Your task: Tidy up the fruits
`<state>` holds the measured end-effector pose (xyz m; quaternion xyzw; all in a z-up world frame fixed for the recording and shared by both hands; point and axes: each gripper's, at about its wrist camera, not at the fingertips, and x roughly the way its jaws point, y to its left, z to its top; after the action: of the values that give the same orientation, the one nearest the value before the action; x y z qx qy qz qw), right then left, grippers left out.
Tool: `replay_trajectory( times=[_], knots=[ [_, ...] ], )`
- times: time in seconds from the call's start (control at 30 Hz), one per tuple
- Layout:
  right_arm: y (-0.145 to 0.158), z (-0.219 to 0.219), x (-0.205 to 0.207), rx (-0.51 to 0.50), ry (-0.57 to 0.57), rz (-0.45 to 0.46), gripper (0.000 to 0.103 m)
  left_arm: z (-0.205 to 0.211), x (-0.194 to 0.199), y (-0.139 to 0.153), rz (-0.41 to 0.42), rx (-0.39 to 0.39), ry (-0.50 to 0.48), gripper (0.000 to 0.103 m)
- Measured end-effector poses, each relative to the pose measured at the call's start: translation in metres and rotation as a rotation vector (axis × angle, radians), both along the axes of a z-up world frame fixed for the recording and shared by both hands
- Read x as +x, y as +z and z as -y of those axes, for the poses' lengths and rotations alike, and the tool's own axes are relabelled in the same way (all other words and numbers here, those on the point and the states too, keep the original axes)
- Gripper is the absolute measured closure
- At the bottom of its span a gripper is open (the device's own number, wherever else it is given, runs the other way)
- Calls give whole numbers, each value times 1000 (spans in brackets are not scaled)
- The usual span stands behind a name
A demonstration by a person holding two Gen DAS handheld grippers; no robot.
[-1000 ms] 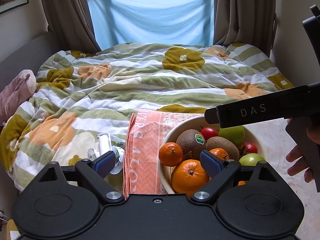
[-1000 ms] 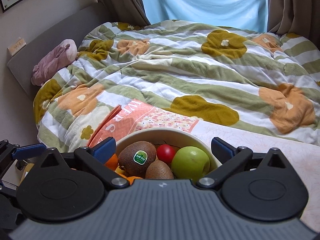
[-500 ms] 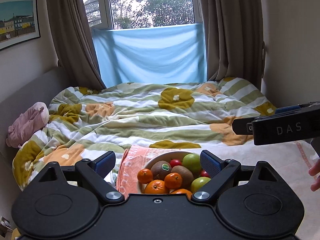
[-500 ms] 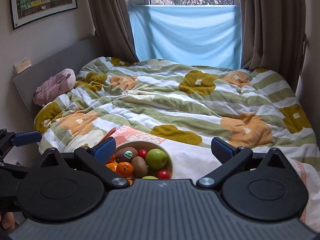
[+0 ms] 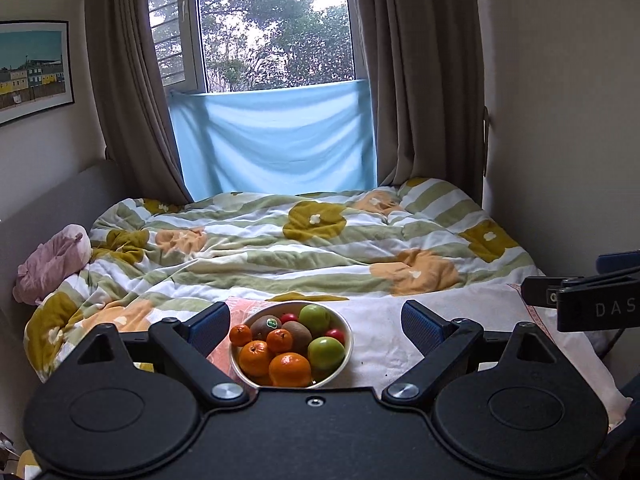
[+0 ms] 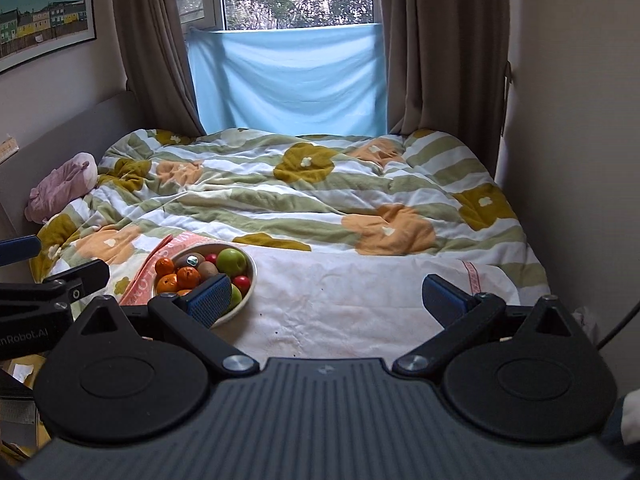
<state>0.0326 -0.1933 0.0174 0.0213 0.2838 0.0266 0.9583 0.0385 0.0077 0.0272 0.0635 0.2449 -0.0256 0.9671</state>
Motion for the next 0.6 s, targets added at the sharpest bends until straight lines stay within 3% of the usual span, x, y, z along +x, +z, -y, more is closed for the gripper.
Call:
replay_trajectory(
  times=[0.3,0.6],
  knots=[
    [-10,19,-60,-40,-77,-44,0,8,-40,-7,-19,-5,14,1],
    [-18,26,-77,-41,-96,-67,0,14,-57,-14,-35,-12,5,0]
  ],
)
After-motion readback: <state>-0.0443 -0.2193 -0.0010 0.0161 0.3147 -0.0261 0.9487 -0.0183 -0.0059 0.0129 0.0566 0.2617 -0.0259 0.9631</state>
